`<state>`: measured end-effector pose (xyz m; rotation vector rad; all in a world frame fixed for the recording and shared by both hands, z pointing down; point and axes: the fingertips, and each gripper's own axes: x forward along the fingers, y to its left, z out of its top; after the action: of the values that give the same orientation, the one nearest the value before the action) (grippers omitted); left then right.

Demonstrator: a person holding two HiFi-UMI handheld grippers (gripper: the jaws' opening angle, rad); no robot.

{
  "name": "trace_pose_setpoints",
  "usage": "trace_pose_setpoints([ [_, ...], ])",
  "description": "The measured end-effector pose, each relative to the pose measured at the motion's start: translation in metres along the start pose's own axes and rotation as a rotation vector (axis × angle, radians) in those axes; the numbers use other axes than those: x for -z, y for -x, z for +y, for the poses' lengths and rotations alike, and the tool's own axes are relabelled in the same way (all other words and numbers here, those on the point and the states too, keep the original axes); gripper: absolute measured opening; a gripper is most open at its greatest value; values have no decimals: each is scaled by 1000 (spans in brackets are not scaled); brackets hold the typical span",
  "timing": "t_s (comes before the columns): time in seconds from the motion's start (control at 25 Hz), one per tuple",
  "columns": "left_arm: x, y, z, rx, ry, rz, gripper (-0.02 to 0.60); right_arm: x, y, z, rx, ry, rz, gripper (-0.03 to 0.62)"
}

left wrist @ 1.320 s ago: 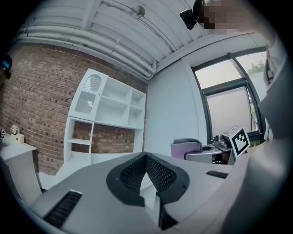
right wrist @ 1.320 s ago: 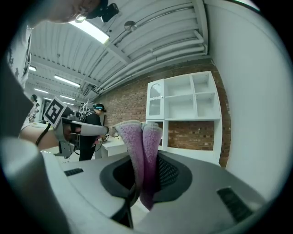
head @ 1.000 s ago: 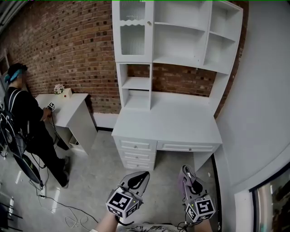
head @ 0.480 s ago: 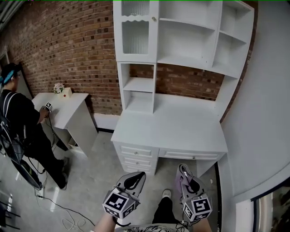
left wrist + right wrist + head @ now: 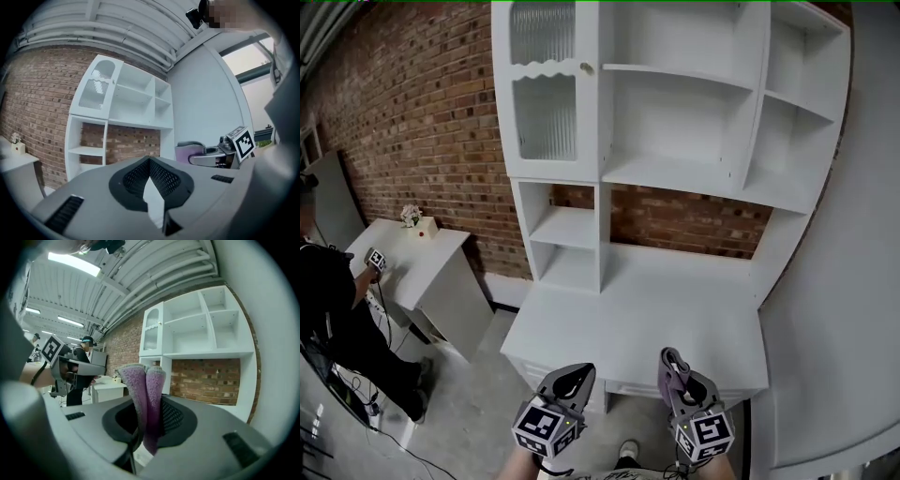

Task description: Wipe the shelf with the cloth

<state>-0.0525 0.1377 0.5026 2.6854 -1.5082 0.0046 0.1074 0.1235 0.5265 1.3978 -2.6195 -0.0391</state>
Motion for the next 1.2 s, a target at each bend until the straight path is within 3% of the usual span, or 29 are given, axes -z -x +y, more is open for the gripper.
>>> trace_pose_setpoints([
  [0.24,-22,-104,18,-27,4,-4,14,-14,-59,-98,-5,-5,-6,79],
  [0.64,-46,-208,68,-49,-40,-6,12,-46,-144,-174,13,41,-41,79],
  [0.92,-104,-260,130,-33,-67,-86,12,-140,-217,-200,55,144,-156,78],
  [1.2,-166,-294,191,-37,-181,-144,14,-266,-304,-208,81,237,-278,78],
])
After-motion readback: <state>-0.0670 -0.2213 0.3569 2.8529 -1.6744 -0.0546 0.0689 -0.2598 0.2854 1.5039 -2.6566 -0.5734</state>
